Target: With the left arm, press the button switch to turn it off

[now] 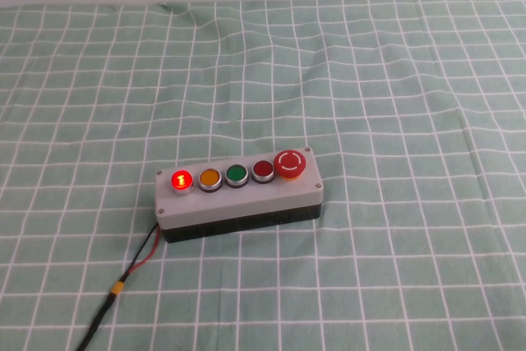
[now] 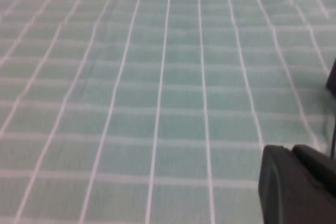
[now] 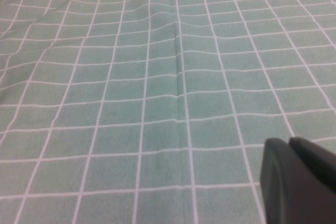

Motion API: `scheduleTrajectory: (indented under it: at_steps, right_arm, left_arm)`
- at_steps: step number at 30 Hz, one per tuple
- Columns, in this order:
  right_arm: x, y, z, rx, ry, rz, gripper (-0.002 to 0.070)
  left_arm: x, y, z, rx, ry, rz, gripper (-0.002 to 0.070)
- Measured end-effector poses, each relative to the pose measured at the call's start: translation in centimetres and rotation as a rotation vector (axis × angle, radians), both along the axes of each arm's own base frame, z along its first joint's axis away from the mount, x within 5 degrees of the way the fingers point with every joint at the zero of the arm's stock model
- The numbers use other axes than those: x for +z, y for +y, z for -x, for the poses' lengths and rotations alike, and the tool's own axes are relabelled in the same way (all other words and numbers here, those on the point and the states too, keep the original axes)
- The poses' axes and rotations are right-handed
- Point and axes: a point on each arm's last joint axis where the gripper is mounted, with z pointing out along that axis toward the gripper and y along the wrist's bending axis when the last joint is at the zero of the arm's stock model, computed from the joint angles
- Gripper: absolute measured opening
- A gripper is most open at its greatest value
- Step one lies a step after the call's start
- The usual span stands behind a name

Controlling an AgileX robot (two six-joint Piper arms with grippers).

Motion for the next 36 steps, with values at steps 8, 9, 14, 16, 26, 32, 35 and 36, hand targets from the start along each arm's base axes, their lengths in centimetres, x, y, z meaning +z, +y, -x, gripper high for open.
scheduleTrajectory:
  at_steps: [8, 9, 14, 16, 26, 32, 35, 36]
  right_arm:
    - [0.0, 0.0, 0.0, 0.0, 0.0, 0.0, -0.0017]
    - [0.0, 0.0, 0.0, 0.0, 0.0, 0.0, -0.0017]
    - [0.0, 0.0, 0.0, 0.0, 0.0, 0.0, -0.0017]
    - [0.0, 0.0, 0.0, 0.0, 0.0, 0.0, -0.0017]
    - [0.0, 0.0, 0.0, 0.0, 0.0, 0.0, -0.0017]
    - [0.0, 0.0, 0.0, 0.0, 0.0, 0.0, -0.0017]
    - [0.0, 0.0, 0.0, 0.0, 0.0, 0.0, -0.0017]
    - [0.0, 0.0, 0.0, 0.0, 0.0, 0.0, -0.0017]
  left_arm:
    - [3.9, -0.5, -0.3, -0.055, -0.43, 0.041, -0.0002]
    - [4.5, -0.6, -0.2, -0.063, -0.496, 0.045, -0.0002]
    - [6.2, -0.8, 0.4, -0.088, -0.695, 0.054, -0.0002]
    - [6.6, -0.8, 0.6, -0.094, -0.742, 0.055, -0.0002]
    - [8.6, -1.0, 1.9, -0.135, -1.005, 0.106, -0.0002]
    - [11.0, -0.9, 2.9, -0.151, -1.108, 0.138, -0.0002]
    - [13.4, -0.8, 3.9, -0.151, -1.157, 0.139, -0.0002]
    - [14.2, -0.8, 4.2, -0.149, -1.168, 0.138, -0.0002]
